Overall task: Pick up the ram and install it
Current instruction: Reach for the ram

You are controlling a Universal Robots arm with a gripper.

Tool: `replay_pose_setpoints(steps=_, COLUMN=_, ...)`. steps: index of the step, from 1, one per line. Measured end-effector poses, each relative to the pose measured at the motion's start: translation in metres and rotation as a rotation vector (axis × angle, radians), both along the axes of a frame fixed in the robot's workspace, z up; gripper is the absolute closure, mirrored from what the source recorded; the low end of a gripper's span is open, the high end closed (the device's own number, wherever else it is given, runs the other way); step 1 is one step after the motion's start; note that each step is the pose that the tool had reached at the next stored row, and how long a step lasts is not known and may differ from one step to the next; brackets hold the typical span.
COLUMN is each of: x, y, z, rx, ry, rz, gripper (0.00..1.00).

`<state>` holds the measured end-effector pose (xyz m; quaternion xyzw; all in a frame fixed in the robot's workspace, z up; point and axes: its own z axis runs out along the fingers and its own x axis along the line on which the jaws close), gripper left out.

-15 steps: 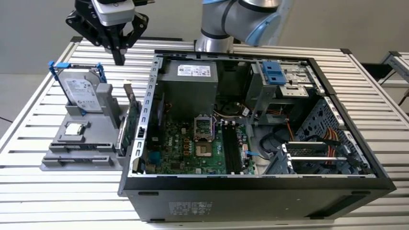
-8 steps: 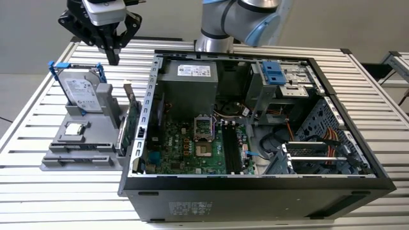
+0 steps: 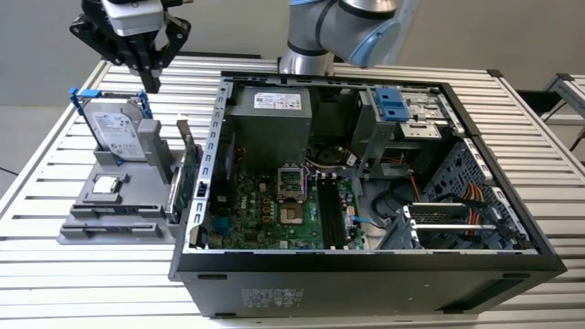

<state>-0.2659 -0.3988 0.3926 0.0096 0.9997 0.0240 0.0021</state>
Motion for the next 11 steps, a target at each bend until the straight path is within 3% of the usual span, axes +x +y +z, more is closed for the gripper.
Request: replay_pose_setpoints(steps=11, x=-0.0164, y=0.0, z=0.0, rx=0.0, ry=0.0001, rz=0.003, gripper=1.0)
